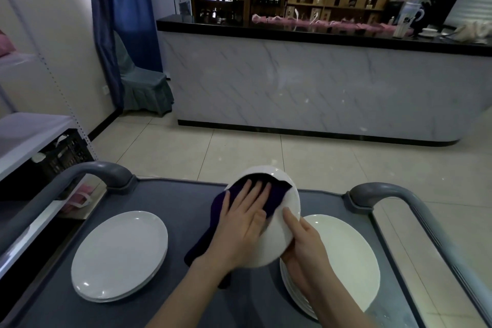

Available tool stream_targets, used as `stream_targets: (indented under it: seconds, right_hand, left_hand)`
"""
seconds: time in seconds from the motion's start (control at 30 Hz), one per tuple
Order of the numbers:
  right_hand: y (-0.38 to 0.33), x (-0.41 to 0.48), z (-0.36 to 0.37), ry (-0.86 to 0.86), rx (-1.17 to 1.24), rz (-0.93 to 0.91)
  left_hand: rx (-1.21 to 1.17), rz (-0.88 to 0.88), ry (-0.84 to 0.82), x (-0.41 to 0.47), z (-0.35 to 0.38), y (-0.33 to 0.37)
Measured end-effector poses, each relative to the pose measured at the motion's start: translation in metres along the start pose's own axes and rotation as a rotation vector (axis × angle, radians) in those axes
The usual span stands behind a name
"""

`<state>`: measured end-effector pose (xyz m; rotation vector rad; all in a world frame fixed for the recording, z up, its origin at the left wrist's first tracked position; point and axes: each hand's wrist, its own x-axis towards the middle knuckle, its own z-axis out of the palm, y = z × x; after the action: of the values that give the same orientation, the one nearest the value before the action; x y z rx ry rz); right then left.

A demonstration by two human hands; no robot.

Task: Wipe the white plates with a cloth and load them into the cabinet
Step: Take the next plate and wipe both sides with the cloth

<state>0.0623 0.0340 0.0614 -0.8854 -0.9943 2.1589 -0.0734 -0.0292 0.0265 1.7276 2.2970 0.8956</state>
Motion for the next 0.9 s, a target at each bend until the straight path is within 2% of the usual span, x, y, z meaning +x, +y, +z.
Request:
stream_targets:
  seconds: [0.13, 0.3, 0.43, 0.53, 0.73, 0.9]
  right_hand:
    - [-0.008, 0.001, 0.001, -0.006, -0.026, -0.037]
    - [-0.019, 0.006, -0.002, 0.018, 0.01, -0.073]
    - [-0.015, 0.007, -0.001, 0.041, 0.039, -0.058]
    - [-0.009, 0.006, 0.001, 0.033, 0.046, -0.042]
    - [0.0, -0.001, 0.004, -0.01, -0.022, -0.01]
    - [-0.008, 0.003, -0.002, 0.036, -0.001, -0.03]
  left_hand:
    - [0.038, -0.041, -0.008, 0.014, -0.009, -0.013]
    - [-0.148, -0.076, 0.047, -0.016, -0.002, -0.014]
    - [-0.096, 0.009, 0.076, -0.048, 0.022, 0.012]
    - [-0.02, -0.001, 0.12, -0.039, 0.021, 0.018]
    - [0.007, -0.098, -0.025, 0.015, -0.011, -0.008]
    - [-0.056, -0.112, -0.055, 0.003, -0.011, -0.024]
